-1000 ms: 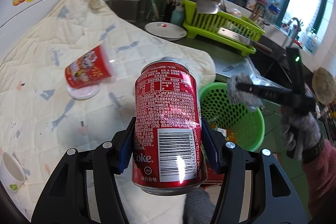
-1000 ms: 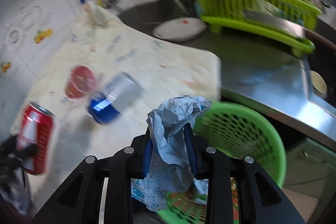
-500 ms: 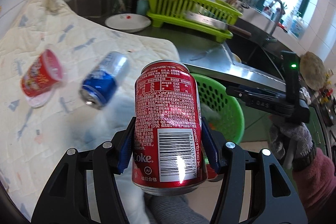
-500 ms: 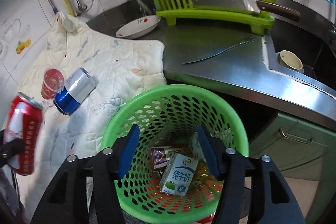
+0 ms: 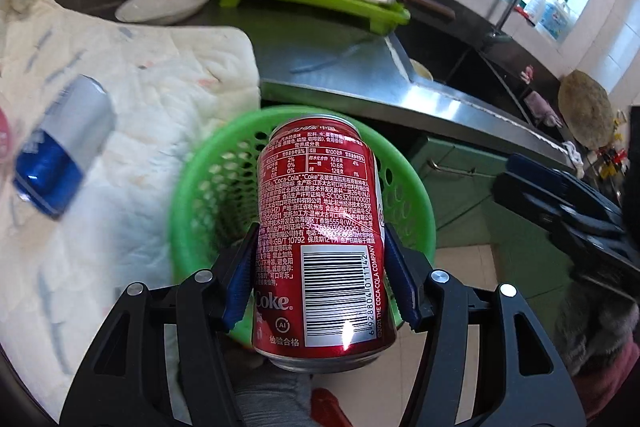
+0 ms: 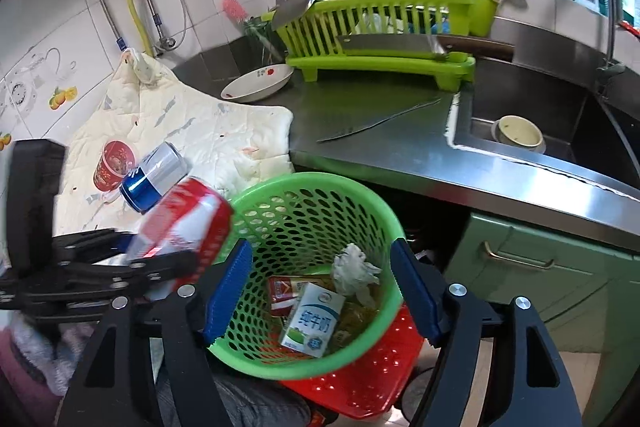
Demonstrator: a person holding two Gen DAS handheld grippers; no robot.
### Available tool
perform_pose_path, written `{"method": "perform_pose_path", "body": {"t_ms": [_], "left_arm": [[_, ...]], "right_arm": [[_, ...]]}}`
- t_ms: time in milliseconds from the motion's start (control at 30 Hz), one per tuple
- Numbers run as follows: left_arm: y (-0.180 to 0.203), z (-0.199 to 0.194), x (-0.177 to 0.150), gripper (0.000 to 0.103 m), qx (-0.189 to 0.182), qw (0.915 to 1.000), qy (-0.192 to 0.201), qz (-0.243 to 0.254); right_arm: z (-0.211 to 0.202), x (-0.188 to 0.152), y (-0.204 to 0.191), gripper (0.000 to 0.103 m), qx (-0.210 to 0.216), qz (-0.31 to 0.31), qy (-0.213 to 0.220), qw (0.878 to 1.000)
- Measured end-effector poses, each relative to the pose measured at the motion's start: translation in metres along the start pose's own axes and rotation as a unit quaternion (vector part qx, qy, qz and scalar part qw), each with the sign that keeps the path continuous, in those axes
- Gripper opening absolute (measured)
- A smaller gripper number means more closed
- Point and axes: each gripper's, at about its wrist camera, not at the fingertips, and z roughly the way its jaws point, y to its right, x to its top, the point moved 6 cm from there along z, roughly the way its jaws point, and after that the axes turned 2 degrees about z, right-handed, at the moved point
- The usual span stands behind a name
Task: Collect trash
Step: 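Lower the Coke can into the green basket and open the left gripper, then move both grippers back over the cloth toward the paper cup and blue can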
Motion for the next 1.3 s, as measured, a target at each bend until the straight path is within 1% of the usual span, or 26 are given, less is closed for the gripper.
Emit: {"method": "perform_pose_path", "body": {"t_ms": [133, 233, 300, 367, 433, 600, 800, 967, 1167, 1300], "left_arm": [[0.009, 0.027, 0.000, 0.059, -0.014, 0.9997, -0.016, -0.007], [0.018, 0.041, 0.001, 0.059, -0.017, 0.9997, -0.014, -0.004], [0.023, 0.050, 0.002, 0.059, -0.027, 0.9994, -0.018, -0.008], [0.026, 0.058, 0.004, 0.067, -0.040, 0.9989, -0.018, -0.015], [0.029, 0.065, 0.005, 0.070, -0.047, 0.9986, -0.013, -0.020], [0.031, 0.071, -0.003, 0.070, -0.059, 0.9976, -0.023, -0.029], [0.023, 0.048, -0.007, 0.070, -0.044, 0.9988, -0.010, -0.018], [0.006, 0.021, -0.013, 0.070, -0.028, 0.9994, 0.002, -0.019], [-0.021, -0.017, -0.018, 0.070, -0.004, 0.9994, 0.025, -0.026], [-0.042, -0.043, -0.025, 0.070, 0.023, 0.9984, 0.040, -0.033]], "right_arm": [[-0.008, -0.006, 0.013, 0.069, 0.000, 0.012, 0.005, 1.000], [-0.012, -0.011, 0.023, 0.069, -0.002, 0.020, 0.005, 1.000], [-0.013, -0.013, 0.029, 0.069, -0.003, 0.027, 0.005, 1.000], [-0.015, -0.016, 0.034, 0.069, -0.003, 0.033, 0.004, 0.999], [-0.015, -0.019, 0.039, 0.069, -0.005, 0.038, 0.002, 0.999], [-0.019, -0.025, 0.043, 0.069, -0.005, 0.043, 0.001, 0.999], [-0.021, -0.025, 0.038, 0.069, 0.000, 0.043, 0.003, 0.999], [-0.020, -0.024, 0.025, 0.070, 0.010, 0.037, 0.003, 0.999], [-0.010, -0.023, -0.003, 0.070, 0.028, 0.017, -0.008, 0.999], [-0.003, -0.020, -0.028, 0.070, 0.044, 0.002, -0.013, 0.999]]}}
